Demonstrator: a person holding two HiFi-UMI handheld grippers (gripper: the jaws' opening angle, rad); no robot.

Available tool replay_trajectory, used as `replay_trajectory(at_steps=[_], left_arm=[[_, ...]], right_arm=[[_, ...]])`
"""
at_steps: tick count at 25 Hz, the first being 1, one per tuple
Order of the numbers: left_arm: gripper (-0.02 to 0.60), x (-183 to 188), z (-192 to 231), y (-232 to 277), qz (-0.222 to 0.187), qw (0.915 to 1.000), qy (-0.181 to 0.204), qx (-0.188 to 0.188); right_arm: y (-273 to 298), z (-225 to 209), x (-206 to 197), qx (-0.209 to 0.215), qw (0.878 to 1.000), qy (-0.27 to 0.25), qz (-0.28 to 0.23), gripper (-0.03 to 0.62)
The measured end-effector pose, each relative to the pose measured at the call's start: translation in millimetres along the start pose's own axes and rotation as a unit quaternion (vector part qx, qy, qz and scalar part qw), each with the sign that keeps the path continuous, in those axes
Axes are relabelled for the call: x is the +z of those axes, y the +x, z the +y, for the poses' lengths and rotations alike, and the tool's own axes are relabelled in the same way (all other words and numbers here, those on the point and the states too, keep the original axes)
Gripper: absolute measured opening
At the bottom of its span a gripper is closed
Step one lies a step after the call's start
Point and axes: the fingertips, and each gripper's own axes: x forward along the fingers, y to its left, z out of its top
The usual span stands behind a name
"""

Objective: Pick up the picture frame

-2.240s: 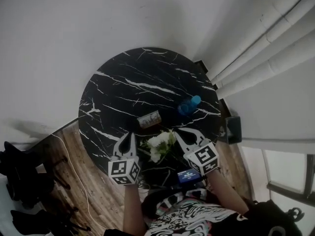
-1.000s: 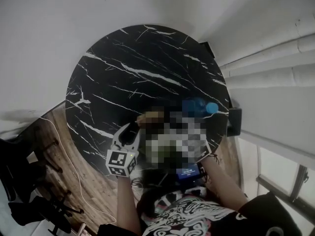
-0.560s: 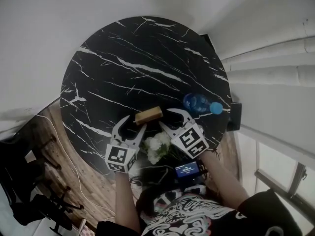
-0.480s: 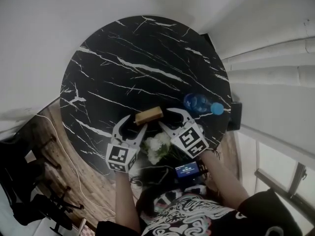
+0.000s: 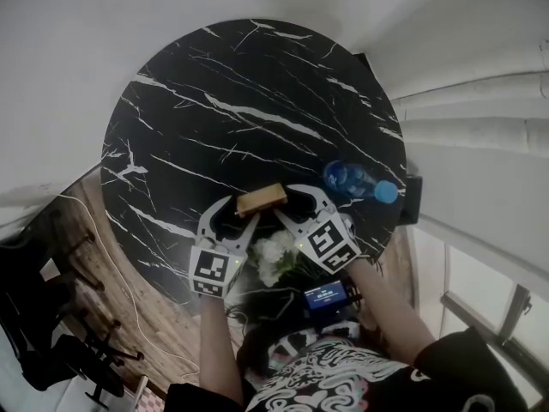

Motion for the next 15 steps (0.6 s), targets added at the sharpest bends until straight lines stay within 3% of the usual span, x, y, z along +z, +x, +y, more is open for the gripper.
replay_trajectory(at_steps=[9,15], left_arm=[[0.195,-1.2,0.4,1.6,0.015,0.9997,0.004,-0.018],[0.195,-1.4,1.3,0.2,0.016,0.9995,-0.018,-0.022]], right_arm=[[1.0,-3.1,-0.6,0.007,1.0,-0.024,0.006,0.132],[-0.9,-1.9,-0.1,0.006,1.0,-0.011,0.005,0.13]])
